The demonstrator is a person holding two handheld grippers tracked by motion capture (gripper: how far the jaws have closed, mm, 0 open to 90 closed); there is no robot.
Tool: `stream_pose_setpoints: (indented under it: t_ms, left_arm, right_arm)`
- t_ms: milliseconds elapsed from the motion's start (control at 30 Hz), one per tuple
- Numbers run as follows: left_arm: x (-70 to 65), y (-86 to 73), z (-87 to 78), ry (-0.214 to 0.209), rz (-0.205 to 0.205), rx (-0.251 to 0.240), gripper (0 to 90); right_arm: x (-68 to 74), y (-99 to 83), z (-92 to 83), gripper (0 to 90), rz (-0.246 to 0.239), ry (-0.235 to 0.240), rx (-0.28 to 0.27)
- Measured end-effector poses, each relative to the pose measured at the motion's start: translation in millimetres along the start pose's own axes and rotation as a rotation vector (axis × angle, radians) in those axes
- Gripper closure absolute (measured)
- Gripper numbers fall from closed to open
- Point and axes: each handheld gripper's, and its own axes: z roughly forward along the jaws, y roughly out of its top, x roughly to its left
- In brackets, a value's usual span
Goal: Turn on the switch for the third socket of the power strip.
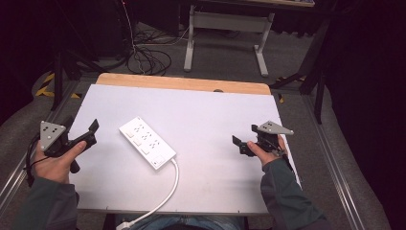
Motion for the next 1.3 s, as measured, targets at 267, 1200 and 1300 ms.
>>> stream_pose_setpoints:
  t_ms: [267,1200,1300]
  left_arm:
    - [4.3,0.8,-0.5,-0.012,-0.049,0.021,45.0]
    - [-0.9,5.7,4.1,-0.029,0.01,0.056,90.0]
    - [-3.0,6.2,6.7,-0.037,0.022,0.065,90.0]
  right_arm:
    - [-0.1,-0.3,0.2,8.2,-0.001,-0.001,0.004]
    - [0.3,-0.6,-0.3,8.7,-0.012,-0.005,0.012]
    - [0.4,-0.7,-0.7,8.7,-0.01,-0.006,0.015]
